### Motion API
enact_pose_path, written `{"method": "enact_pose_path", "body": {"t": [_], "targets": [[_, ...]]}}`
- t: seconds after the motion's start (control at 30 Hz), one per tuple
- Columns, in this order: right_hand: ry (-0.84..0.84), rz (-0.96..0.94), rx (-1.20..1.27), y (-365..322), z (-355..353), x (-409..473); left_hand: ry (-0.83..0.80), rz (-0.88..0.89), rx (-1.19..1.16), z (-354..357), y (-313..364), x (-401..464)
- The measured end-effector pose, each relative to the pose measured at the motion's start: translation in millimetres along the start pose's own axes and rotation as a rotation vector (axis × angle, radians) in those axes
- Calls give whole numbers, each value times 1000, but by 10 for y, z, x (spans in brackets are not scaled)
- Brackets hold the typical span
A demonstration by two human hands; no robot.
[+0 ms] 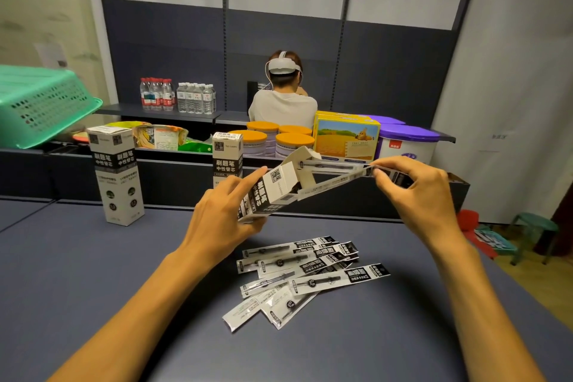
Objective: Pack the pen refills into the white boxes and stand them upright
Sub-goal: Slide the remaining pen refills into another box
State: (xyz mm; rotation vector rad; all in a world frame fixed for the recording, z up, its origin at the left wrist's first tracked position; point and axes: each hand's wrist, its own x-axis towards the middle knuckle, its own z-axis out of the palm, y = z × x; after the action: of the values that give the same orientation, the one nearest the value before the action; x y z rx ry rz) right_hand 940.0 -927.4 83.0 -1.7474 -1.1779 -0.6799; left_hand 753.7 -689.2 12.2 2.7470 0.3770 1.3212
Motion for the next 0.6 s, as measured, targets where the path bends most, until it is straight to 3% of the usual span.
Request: {"method": "enact_pose_path", "body": {"t": [0.2, 0.37, 0.6], "targets": [[30, 17, 16, 23, -7, -24, 2, 5, 8, -6, 11, -1], [-8, -148, -48, 33, 10, -45, 8, -13, 0, -10, 13, -1], [-80, -252, 87, 39, -55, -55, 31, -43, -5, -14, 7, -2]]}}
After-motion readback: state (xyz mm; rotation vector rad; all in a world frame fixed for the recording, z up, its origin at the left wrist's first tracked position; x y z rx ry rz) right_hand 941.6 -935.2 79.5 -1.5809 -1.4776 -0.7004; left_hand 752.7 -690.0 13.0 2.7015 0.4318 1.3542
